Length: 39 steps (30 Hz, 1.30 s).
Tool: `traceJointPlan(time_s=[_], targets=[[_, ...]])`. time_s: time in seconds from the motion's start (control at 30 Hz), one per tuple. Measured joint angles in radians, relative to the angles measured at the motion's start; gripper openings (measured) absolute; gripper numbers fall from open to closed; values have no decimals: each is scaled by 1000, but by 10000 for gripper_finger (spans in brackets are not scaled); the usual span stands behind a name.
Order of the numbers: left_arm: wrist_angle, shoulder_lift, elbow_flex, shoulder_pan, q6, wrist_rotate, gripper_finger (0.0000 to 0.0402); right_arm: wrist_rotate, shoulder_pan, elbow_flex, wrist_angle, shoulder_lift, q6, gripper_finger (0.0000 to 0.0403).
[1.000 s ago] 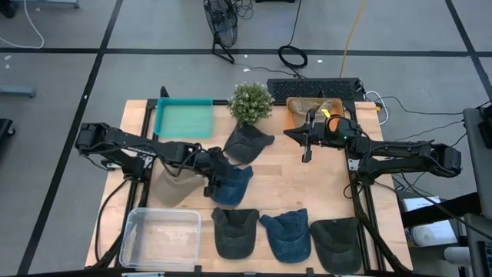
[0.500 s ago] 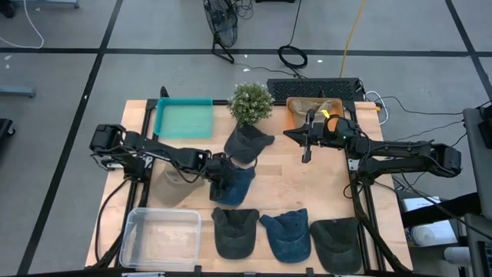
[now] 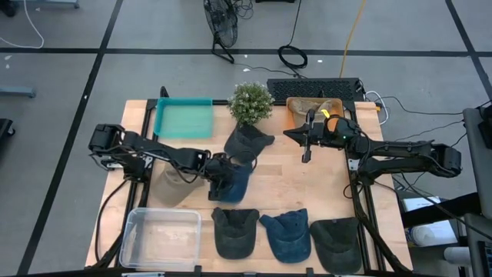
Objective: Pick & Place hat
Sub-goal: Put the top blue cap into the transparent bin
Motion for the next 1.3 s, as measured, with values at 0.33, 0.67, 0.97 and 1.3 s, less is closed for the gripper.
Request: traceJointPlan(time_s=[0.33,0.67,0.97,1.3], targets=[[-98,-164,0,-37,41,-32,33,0,0,0,-7,0,0,0],[-366,-485,0,-31,140,-461,9,0,0,0,-1,0,3,0],[-434,-609,0,7,191,-544,27,0,0,0,0,0,3,0],[-460,-640,0,-45,145,-523,28,0,0,0,-7,0,3,0]])
